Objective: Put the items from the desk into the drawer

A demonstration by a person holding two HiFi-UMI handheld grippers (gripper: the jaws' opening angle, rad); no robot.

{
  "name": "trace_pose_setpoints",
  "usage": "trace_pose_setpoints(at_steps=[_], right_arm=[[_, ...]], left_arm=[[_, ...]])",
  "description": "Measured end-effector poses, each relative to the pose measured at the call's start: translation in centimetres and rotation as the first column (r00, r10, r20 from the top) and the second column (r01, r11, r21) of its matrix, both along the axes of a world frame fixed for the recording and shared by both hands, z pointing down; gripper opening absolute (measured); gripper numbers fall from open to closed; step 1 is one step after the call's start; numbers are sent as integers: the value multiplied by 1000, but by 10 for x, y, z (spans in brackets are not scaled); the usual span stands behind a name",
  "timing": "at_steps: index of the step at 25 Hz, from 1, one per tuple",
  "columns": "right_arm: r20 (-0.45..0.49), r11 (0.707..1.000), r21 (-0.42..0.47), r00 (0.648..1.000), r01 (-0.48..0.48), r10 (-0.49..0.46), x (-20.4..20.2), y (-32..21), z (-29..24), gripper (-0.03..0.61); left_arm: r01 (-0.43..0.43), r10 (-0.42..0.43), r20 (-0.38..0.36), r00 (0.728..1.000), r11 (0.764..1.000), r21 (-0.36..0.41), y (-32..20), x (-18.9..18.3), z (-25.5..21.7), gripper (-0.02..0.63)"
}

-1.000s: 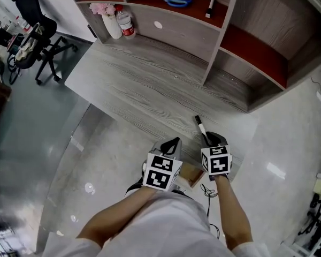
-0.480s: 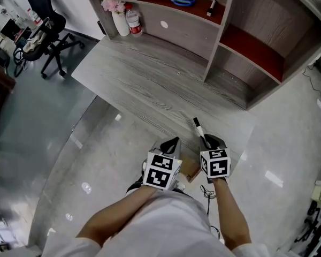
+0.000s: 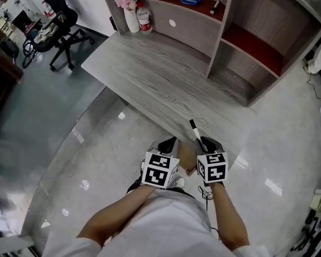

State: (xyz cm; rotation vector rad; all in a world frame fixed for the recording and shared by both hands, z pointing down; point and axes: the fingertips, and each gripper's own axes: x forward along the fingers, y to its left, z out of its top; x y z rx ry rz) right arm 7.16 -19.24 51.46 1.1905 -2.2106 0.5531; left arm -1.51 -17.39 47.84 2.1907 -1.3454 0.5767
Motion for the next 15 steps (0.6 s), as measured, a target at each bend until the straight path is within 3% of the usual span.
trace_pose_setpoints(at_steps=[10,15], right_arm=[[52,998,8,996,65,-65,-10,38,-2,51],[75,999,-8,996,53,-53,-17,56,0,51]], left_arm=[[73,-72,38,997,997,-9,38,-6,8,2],[61,-60,58,997,998,-16,46,-12,9,2]])
